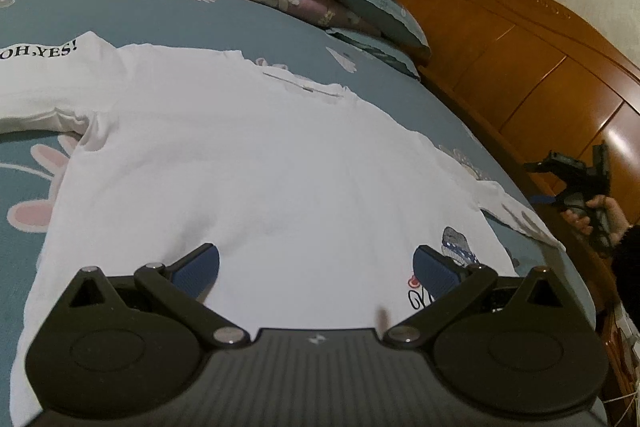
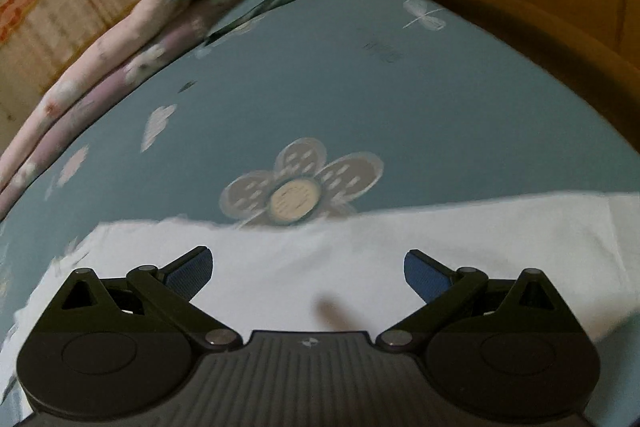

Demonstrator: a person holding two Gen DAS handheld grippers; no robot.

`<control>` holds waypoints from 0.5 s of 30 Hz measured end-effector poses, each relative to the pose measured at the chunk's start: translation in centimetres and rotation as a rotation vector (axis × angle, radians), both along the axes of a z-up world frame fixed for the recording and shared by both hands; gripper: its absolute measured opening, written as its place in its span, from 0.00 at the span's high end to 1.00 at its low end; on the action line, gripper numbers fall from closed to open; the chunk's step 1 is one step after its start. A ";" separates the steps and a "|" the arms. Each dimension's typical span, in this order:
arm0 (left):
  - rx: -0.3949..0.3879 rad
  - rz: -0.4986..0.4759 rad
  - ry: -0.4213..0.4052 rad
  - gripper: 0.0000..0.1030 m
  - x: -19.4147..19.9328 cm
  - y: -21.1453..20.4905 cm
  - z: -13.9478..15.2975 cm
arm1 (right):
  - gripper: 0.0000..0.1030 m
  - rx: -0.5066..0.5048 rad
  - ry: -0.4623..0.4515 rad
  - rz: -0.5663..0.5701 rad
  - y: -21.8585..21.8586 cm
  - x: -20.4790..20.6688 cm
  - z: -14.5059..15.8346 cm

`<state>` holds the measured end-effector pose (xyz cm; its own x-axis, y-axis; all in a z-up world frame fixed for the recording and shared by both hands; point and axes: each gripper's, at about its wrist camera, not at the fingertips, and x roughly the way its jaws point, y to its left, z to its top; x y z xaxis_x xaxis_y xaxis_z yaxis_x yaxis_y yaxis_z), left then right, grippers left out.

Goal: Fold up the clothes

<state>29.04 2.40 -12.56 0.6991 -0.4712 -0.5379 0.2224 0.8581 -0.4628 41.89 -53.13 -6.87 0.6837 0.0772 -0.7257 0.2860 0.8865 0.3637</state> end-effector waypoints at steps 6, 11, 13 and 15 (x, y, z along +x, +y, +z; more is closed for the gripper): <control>0.032 0.000 -0.029 0.01 -0.1 -0.4 -0.1 | 0.00 -0.103 0.110 -0.002 -2.4 1.2 -3.5; 0.058 -0.005 -0.048 0.01 0.0 -0.8 -0.2 | 0.00 -0.285 0.112 -0.075 -5.2 1.0 -4.3; 0.063 -0.005 -0.052 0.01 0.1 -0.8 -0.3 | 0.00 -0.243 0.091 -0.095 -6.1 0.9 -4.1; 0.063 -0.006 -0.053 0.01 0.0 -0.8 -0.3 | 0.00 -0.223 0.090 -0.130 -6.1 1.0 -3.5</control>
<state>29.08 1.61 -12.84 0.7245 -0.4420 -0.5290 0.2504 0.8837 -0.3954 42.84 -59.23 -10.41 0.6092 -0.1752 -0.7734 0.4249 0.8956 0.1318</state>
